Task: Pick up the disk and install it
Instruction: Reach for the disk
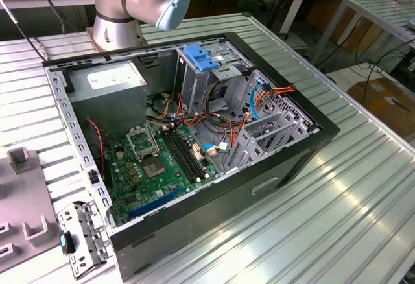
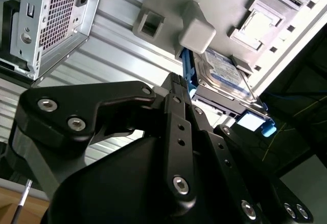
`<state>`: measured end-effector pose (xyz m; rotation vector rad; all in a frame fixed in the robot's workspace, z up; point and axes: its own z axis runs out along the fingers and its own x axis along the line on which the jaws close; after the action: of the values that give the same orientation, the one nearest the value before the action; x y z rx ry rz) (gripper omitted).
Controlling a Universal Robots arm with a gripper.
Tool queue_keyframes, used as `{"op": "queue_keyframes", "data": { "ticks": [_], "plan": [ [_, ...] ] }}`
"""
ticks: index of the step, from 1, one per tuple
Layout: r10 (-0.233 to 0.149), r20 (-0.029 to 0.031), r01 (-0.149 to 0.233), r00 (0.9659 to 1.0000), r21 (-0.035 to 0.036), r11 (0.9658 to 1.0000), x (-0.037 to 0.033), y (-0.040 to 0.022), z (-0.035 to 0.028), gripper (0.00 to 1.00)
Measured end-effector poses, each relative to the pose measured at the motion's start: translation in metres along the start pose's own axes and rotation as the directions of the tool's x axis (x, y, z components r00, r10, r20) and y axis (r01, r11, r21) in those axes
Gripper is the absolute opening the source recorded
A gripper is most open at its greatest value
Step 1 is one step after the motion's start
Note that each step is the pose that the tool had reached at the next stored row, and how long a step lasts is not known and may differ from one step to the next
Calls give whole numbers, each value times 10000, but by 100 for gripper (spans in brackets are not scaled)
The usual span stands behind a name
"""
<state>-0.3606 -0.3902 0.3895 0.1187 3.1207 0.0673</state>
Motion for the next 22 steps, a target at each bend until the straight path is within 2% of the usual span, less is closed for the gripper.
{"op": "queue_keyframes", "data": {
  "ticks": [4, 7, 22],
  "plan": [
    [-1, 1, 1, 10000, -1, 10000, 91, 0, -1, 11],
    [-1, 0, 1, 10000, 0, 10000, 133, 0, -2, 11],
    [0, 0, 0, 10000, 0, 10000, 179, -4, -2, 11]
  ]
}}
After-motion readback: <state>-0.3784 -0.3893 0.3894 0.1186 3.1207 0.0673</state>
